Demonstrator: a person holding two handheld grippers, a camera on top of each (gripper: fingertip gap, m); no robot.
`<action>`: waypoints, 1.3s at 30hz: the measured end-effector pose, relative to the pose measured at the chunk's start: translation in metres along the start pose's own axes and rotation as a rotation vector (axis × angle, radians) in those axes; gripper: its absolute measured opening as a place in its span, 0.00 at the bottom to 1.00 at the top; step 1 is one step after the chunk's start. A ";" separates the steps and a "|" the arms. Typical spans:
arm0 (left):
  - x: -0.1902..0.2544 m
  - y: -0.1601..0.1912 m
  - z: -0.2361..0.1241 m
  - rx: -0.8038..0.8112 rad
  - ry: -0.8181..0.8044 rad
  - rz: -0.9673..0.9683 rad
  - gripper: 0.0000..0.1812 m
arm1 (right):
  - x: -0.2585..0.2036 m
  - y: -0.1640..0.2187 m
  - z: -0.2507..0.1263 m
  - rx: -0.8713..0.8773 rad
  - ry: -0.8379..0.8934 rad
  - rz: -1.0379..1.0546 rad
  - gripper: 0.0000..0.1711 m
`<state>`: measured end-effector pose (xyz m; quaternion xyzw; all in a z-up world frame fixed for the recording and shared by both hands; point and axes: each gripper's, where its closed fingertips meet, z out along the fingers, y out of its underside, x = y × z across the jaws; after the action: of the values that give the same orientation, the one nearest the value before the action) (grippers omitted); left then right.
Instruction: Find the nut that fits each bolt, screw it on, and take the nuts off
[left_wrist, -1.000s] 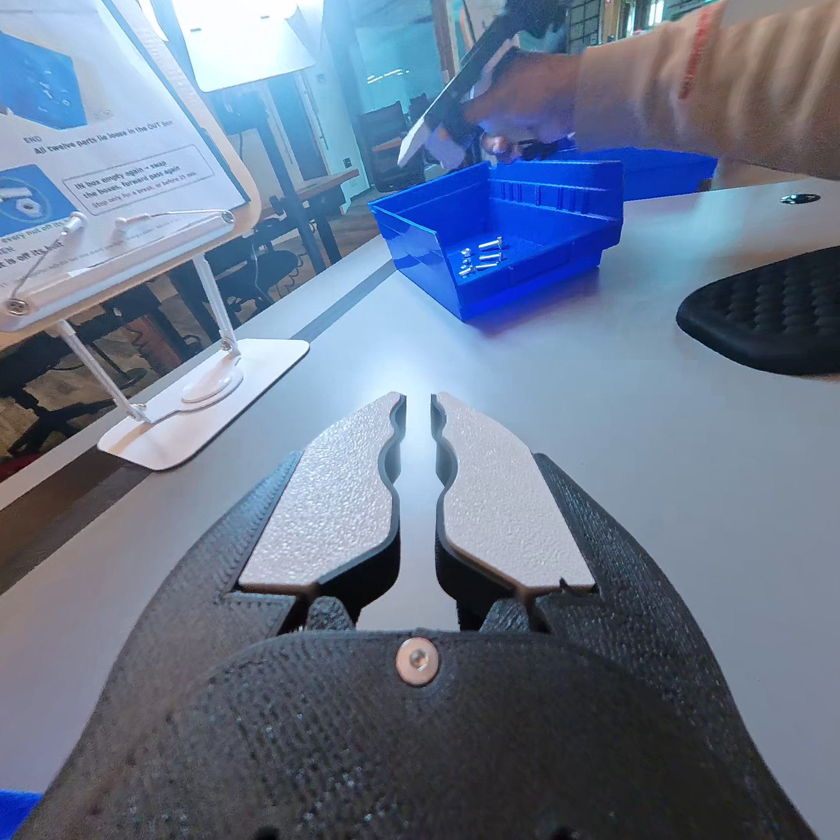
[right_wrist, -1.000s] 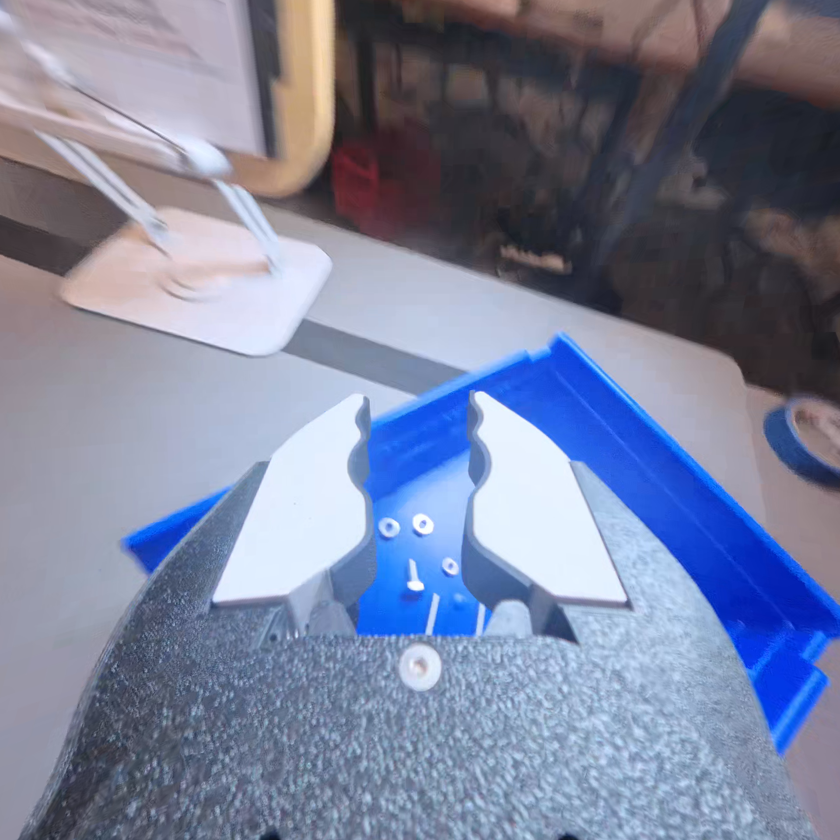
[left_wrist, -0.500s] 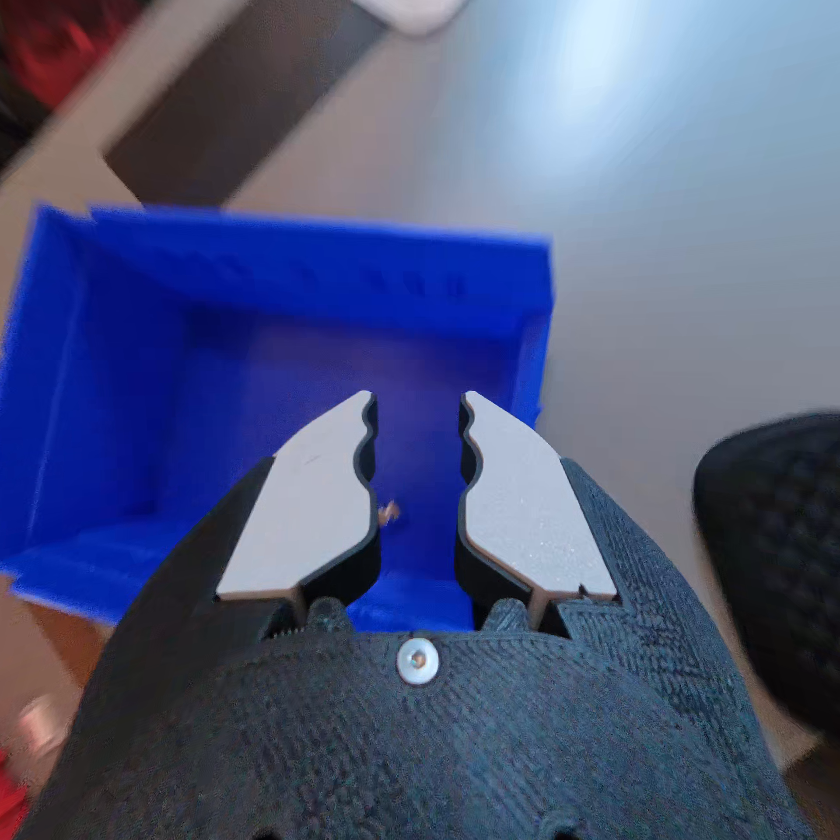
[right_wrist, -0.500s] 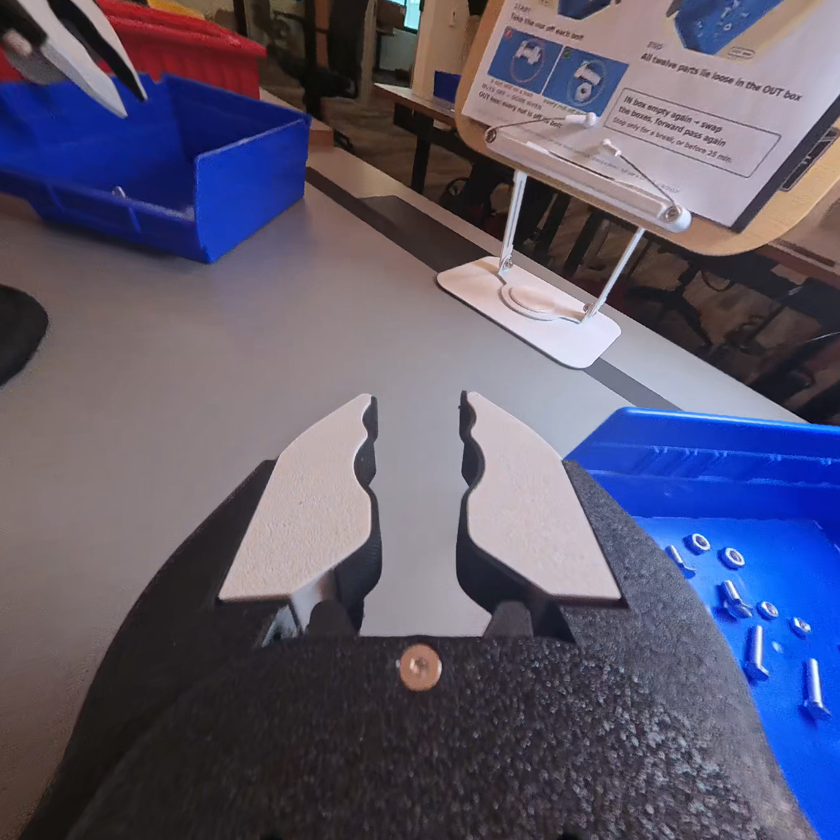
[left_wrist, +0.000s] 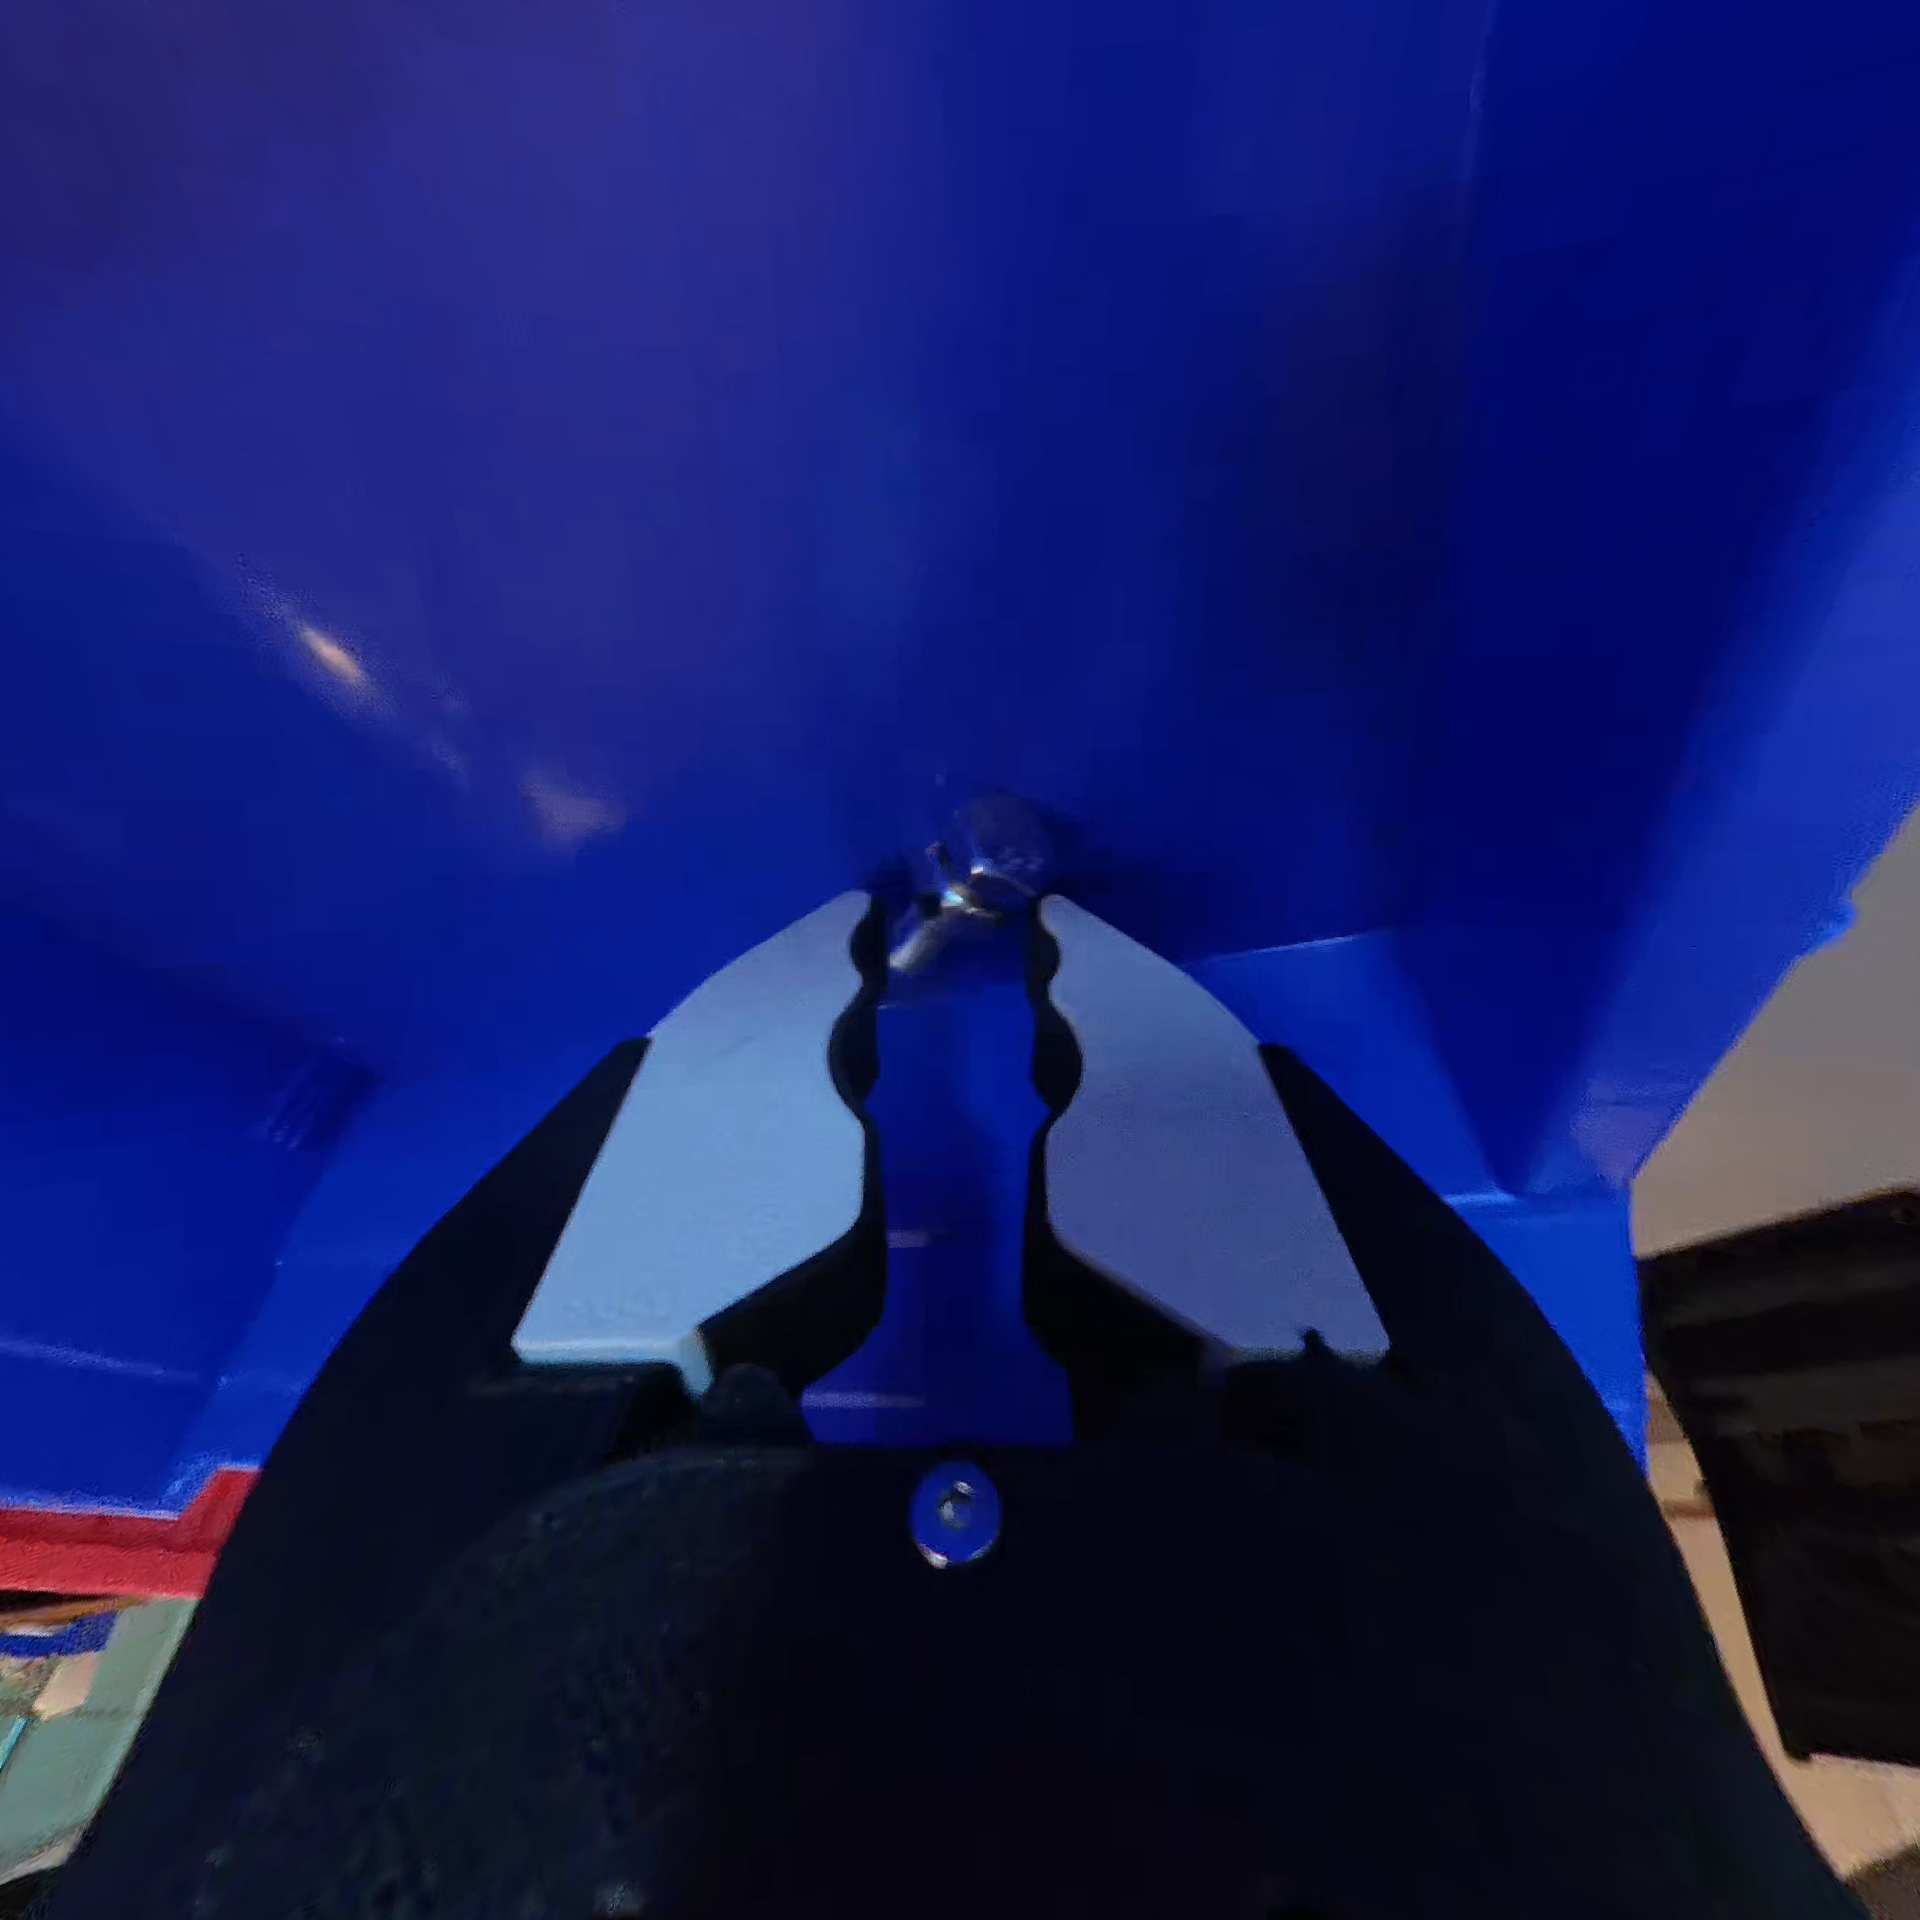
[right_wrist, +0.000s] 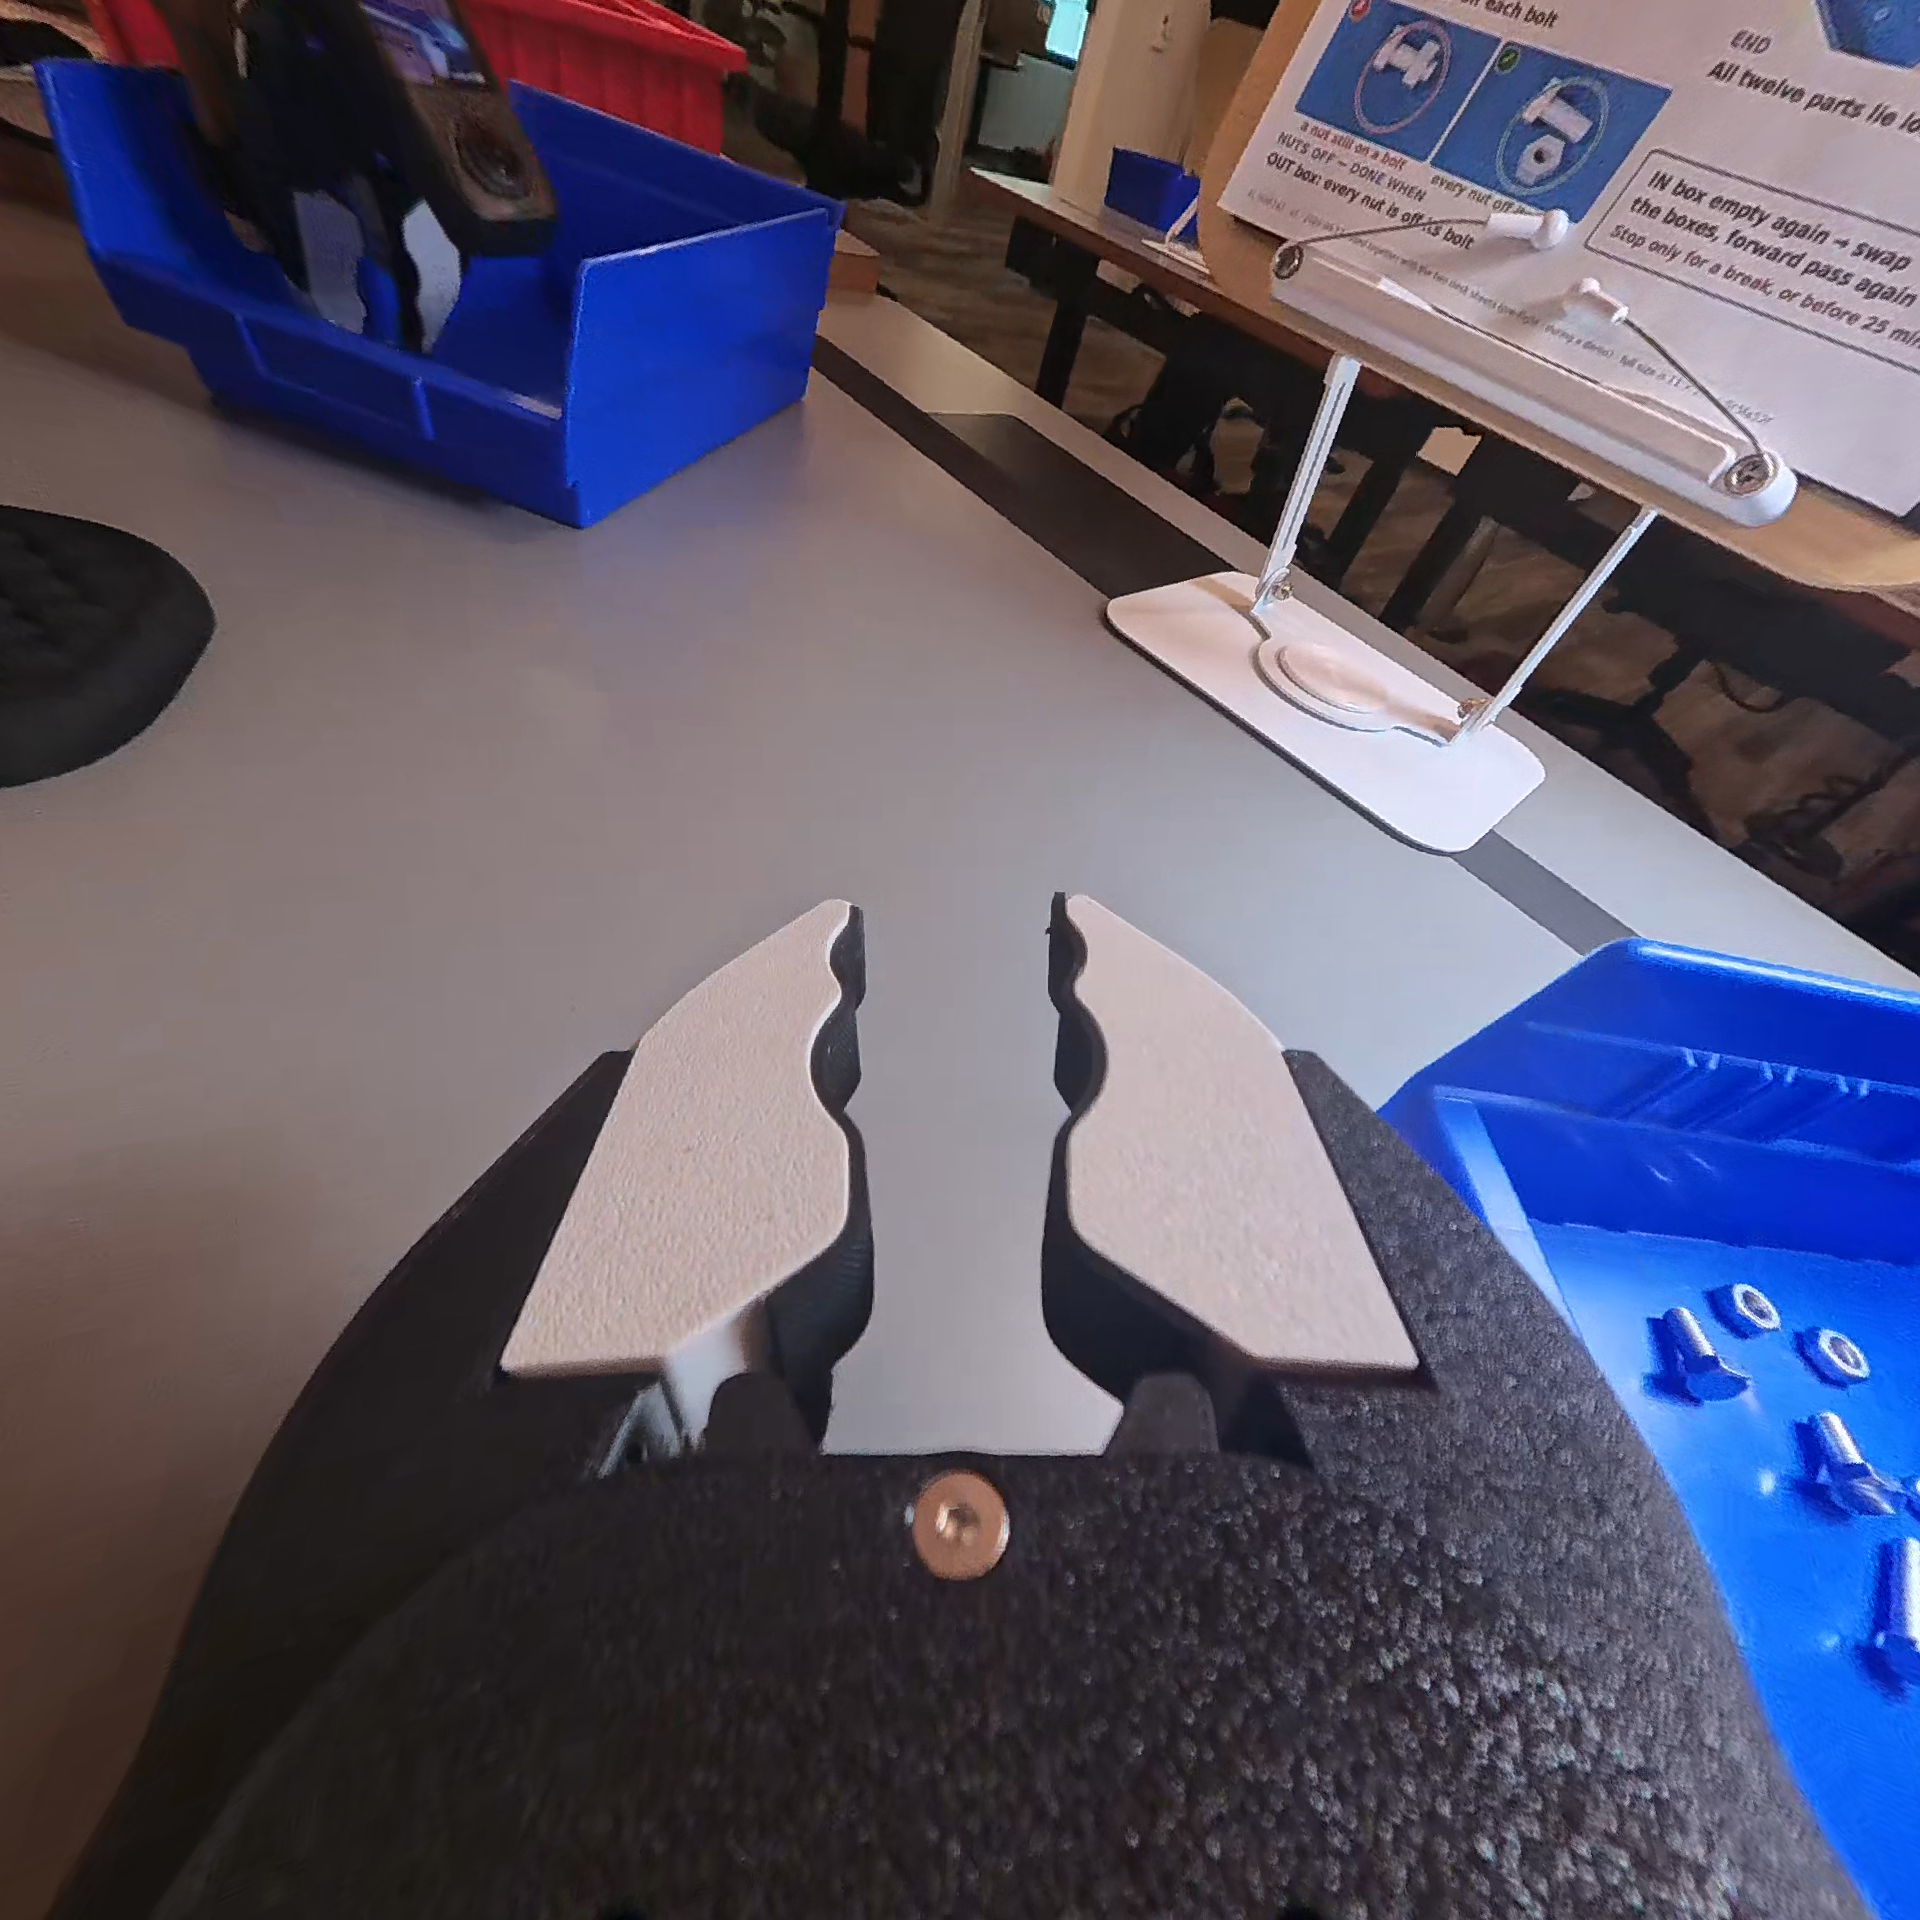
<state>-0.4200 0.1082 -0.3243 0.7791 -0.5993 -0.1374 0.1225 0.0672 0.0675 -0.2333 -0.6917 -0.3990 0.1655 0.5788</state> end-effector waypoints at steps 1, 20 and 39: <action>0.002 0.000 0.000 -0.013 0.011 0.011 0.11 | 0.000 0.000 0.000 -0.001 -0.001 0.003 0.20; 0.153 -0.212 -0.185 0.775 0.258 0.083 0.06 | -0.118 -0.054 0.057 -0.034 -0.028 -0.650 0.23; 0.179 -0.258 -0.262 1.334 0.283 0.206 0.10 | -0.103 -0.066 0.047 0.140 -0.105 -0.308 0.10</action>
<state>-0.0489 0.0065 -0.1837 0.6375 -0.6048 0.3761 -0.2937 -0.0539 0.0230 -0.2083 -0.5707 -0.5174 0.1383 0.6225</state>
